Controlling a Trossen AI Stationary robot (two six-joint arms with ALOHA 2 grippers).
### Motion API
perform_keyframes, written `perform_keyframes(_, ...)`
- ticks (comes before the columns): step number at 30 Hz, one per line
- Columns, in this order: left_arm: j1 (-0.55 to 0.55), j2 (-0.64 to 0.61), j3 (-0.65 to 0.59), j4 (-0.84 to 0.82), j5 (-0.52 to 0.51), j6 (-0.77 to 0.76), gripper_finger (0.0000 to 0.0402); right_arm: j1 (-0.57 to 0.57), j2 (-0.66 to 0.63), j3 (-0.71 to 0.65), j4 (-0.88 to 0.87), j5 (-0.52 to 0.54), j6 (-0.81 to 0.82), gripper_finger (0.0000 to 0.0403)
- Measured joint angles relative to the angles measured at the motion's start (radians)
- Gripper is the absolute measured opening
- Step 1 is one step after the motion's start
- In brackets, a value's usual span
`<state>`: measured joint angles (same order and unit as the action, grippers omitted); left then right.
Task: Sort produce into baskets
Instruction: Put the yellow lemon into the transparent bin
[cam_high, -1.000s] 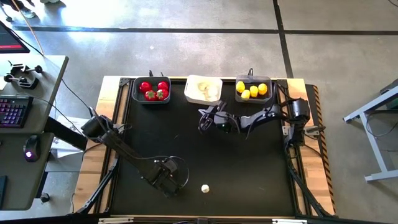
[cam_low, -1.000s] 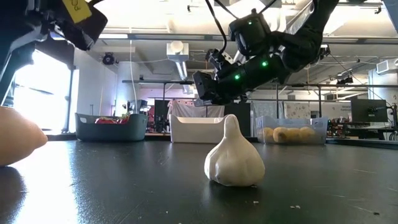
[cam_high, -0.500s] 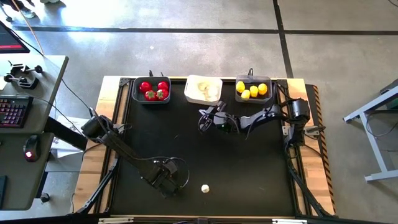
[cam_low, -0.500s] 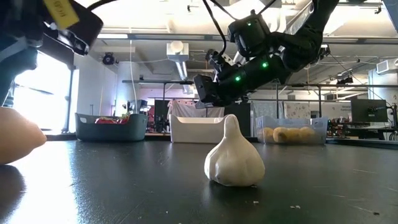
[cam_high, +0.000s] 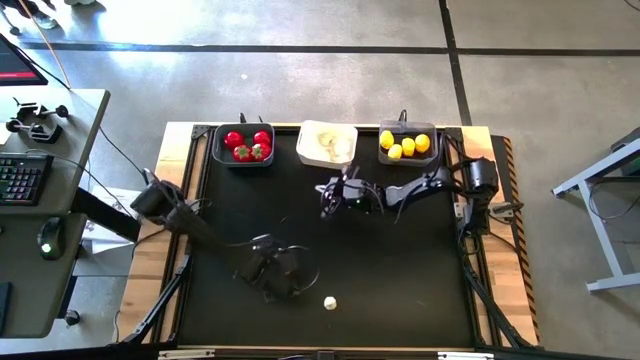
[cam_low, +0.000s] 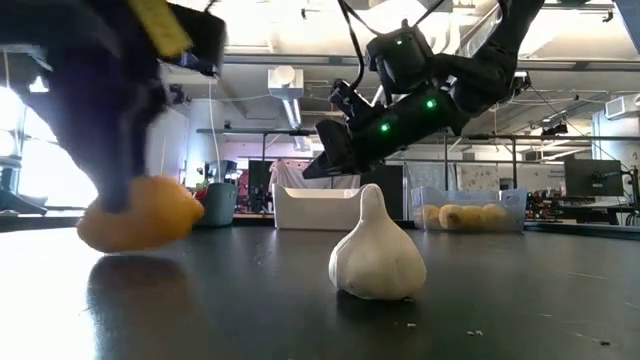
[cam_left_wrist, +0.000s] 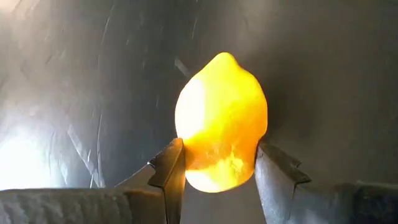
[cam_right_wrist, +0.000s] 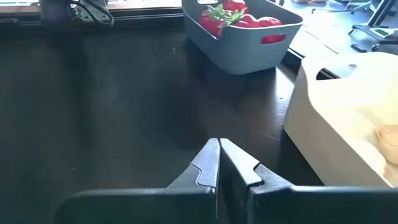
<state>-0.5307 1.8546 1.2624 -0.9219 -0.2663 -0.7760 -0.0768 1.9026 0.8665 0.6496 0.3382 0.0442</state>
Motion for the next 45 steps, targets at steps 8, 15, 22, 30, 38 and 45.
perform_keyframes(8,0.136,-0.136,-0.243,0.338,0.056,0.205,0.013,-0.03,0.0,0.0,-0.005,-0.014,-0.002,0.0)
perform_keyframes(15,0.303,-0.323,-0.472,0.615,0.054,0.348,0.0129,-0.054,0.0,0.0,0.006,-0.03,-0.026,0.0)
perform_keyframes(22,0.485,-0.421,-0.728,1.249,0.181,0.429,0.0129,-0.053,0.0,0.004,0.008,-0.13,-0.051,0.0)
perform_keyframes(30,0.683,-0.416,-0.876,1.61,0.34,0.532,0.0129,-0.063,-0.045,0.004,0.021,-0.133,0.015,0.0)
perform_keyframes(38,0.868,-0.417,-0.883,1.707,0.5,0.648,0.0129,-0.084,-0.181,0.004,-0.046,-0.156,0.042,0.0029)
perform_keyframes(45,0.96,-0.416,-0.883,1.816,0.603,0.655,0.0129,-0.082,-0.275,0.004,-0.141,-0.129,0.043,0.0119)
